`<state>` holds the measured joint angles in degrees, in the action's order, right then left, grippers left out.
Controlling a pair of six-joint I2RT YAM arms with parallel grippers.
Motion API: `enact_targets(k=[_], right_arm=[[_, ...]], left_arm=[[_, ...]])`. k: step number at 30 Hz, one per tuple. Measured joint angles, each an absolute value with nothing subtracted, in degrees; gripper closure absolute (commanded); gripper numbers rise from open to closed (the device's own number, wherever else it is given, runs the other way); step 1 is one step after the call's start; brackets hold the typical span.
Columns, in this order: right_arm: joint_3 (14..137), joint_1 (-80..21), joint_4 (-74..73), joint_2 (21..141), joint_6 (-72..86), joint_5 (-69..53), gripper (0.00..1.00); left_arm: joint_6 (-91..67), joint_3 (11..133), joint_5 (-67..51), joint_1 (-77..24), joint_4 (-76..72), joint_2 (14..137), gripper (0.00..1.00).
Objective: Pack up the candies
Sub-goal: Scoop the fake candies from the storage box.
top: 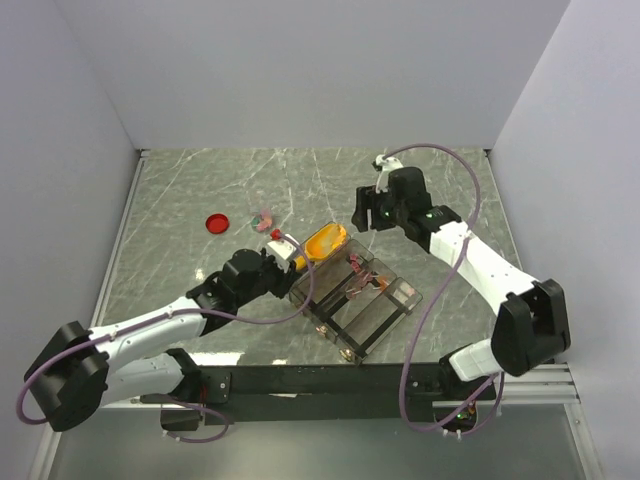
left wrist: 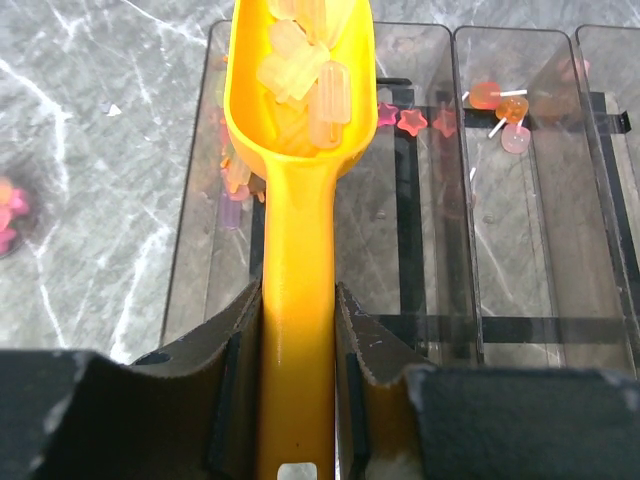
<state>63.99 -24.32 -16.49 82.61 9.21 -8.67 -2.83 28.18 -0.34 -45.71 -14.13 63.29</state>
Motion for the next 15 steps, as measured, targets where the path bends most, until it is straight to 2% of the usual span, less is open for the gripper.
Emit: enact_targets(k=[7, 15], right_arm=[[60.3, -24.4, -18.5, 76.7, 9.6, -3.8, 0.14], [55.7, -24.4, -18.0, 72.8, 11.7, -4.4, 0.05]], left_arm=[[-2.8, 28.7, 1.3, -43.4, -8.5, 58.3, 0.99], [-1.8, 33.2, 2.9, -36.2, 1.5, 50.8, 0.99]])
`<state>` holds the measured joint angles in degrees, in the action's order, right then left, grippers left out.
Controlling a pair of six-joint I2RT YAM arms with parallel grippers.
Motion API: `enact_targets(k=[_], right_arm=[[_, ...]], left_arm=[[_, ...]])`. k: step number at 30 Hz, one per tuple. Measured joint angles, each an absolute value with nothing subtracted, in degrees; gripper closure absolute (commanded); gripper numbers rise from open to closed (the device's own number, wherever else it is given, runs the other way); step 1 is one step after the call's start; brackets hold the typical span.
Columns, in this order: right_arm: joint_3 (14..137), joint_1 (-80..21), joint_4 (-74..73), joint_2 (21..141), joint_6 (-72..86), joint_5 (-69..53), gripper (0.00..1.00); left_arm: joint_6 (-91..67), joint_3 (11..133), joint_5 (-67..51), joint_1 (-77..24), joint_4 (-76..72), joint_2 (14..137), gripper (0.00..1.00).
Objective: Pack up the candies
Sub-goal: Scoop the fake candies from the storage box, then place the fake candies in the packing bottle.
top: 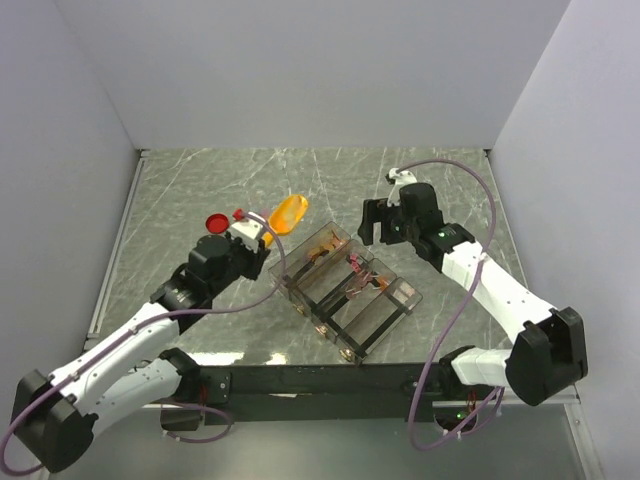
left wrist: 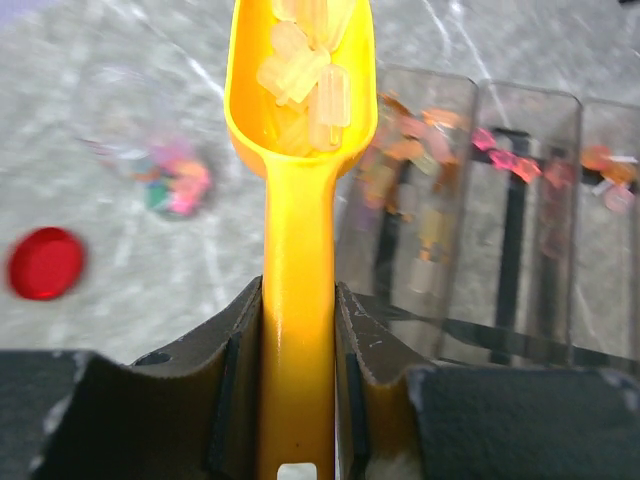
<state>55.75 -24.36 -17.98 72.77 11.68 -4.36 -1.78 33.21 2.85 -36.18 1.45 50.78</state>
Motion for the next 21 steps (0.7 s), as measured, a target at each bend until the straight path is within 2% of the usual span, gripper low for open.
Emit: enact_targets(k=[9, 21], right_arm=[[51.2, -24.4, -14.1, 68.9, 13.0, -8.4, 0.0], [51.0, -25.9, -13.2, 68.8, 13.0, -10.5, 0.0]], left_arm=[[5.3, 40.1, 4.4, -27.2, 12.8, 47.0, 0.99], [16.1, 46.7, -1.7, -13.6, 21.8, 52.6, 0.99]])
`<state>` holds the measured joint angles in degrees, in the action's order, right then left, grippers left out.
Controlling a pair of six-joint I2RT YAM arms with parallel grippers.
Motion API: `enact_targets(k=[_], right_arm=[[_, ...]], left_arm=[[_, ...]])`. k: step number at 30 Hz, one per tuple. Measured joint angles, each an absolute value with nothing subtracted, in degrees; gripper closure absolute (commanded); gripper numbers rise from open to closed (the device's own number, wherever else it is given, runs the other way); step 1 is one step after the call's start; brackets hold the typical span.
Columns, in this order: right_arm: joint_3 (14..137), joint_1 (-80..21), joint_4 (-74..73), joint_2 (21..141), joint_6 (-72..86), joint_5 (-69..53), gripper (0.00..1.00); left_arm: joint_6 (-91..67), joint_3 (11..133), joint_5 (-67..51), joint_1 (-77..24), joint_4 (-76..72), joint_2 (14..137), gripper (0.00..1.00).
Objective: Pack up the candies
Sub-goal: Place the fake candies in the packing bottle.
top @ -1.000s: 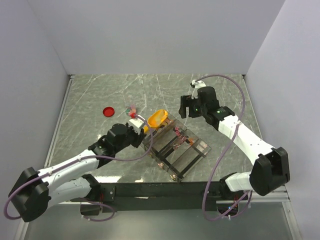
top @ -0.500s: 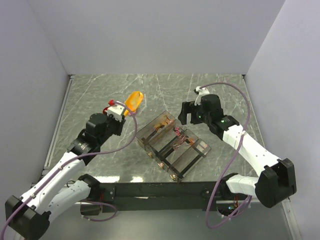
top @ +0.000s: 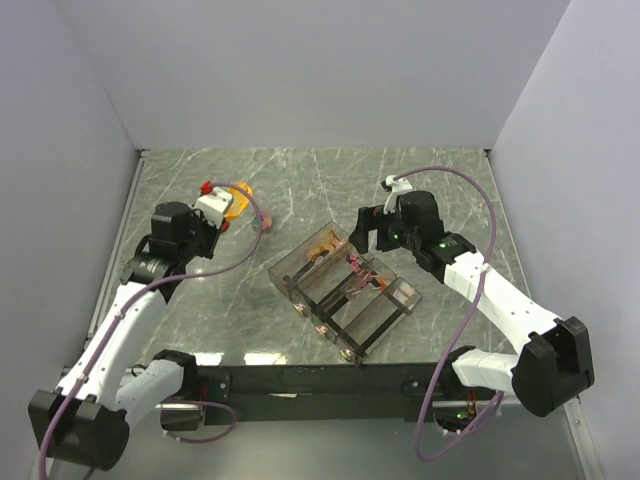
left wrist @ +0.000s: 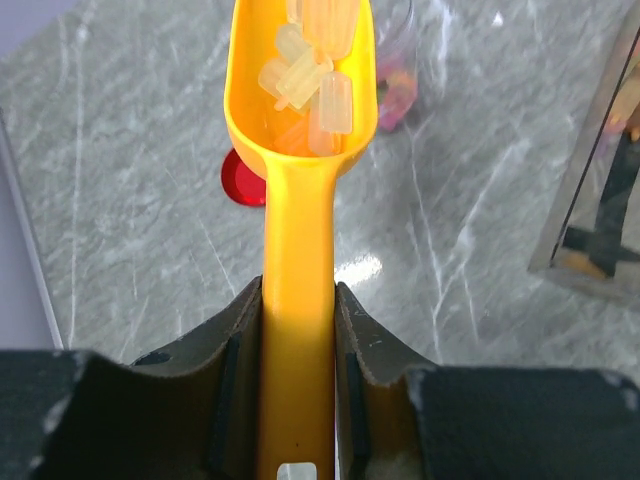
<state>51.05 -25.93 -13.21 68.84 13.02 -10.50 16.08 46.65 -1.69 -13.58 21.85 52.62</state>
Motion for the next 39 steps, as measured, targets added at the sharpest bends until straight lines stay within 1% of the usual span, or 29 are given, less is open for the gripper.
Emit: enact_targets(k=[4, 10, 14, 22, 32, 39], right_arm=[[51.0, -26.1, -13.2, 68.8, 13.0, -10.3, 0.0], [51.0, -26.1, -13.2, 68.8, 12.7, -10.3, 0.0], [51.0, -26.2, -13.2, 68.8, 12.5, -10.1, 0.0], [51.0, -26.5, -13.3, 68.7, 12.1, -9.3, 0.0], [51.0, -27.1, -13.4, 68.6, 11.9, -8.4, 0.0], [51.0, -27.1, -13.4, 68.1, 11.6, -8.1, 0.0]], left_arm=[[19.5, 49.5, -6.2, -10.6, 25.2, 56.8, 0.99], [23.5, 54.9, -10.9, -10.0, 28.6, 61.5, 0.99], [25.3, 56.9, -11.6, -9.8, 30.0, 64.1, 0.99], [28.1, 61.0, -10.7, -9.7, 35.1, 68.8, 0.99], [30.5, 66.5, -8.7, -9.6, 39.4, 70.8, 0.99], [31.9, 68.2, -6.2, -9.6, 41.9, 71.9, 0.99]])
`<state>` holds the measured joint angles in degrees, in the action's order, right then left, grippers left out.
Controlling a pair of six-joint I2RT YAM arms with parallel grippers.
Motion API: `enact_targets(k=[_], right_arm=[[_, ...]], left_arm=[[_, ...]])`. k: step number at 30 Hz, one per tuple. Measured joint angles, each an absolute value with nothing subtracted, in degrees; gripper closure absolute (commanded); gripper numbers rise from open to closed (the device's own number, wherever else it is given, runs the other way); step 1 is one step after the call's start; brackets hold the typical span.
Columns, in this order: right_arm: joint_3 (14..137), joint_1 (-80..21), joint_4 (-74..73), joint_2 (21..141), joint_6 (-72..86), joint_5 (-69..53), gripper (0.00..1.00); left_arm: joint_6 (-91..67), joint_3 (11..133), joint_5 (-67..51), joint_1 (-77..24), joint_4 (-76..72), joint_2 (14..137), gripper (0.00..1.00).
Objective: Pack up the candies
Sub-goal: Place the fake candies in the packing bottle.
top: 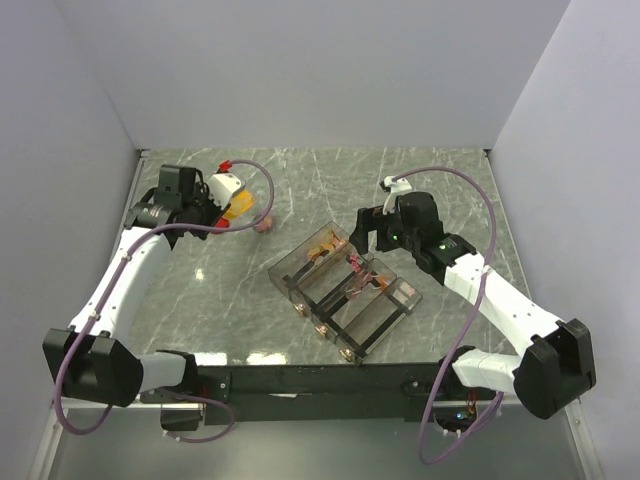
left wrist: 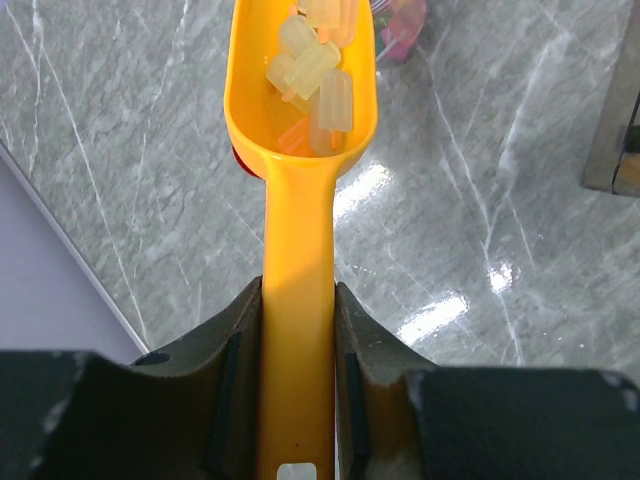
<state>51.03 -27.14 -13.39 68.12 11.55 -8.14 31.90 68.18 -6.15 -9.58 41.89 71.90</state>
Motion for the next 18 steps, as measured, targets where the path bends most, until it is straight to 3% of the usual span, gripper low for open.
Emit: enact_targets(k=[18], right_arm=[[51.0, -27.1, -13.4, 67.9, 11.0, -7.1, 0.0]], left_arm=[[34.1, 72.7, -1.2, -12.8, 45.7, 75.3, 0.99]])
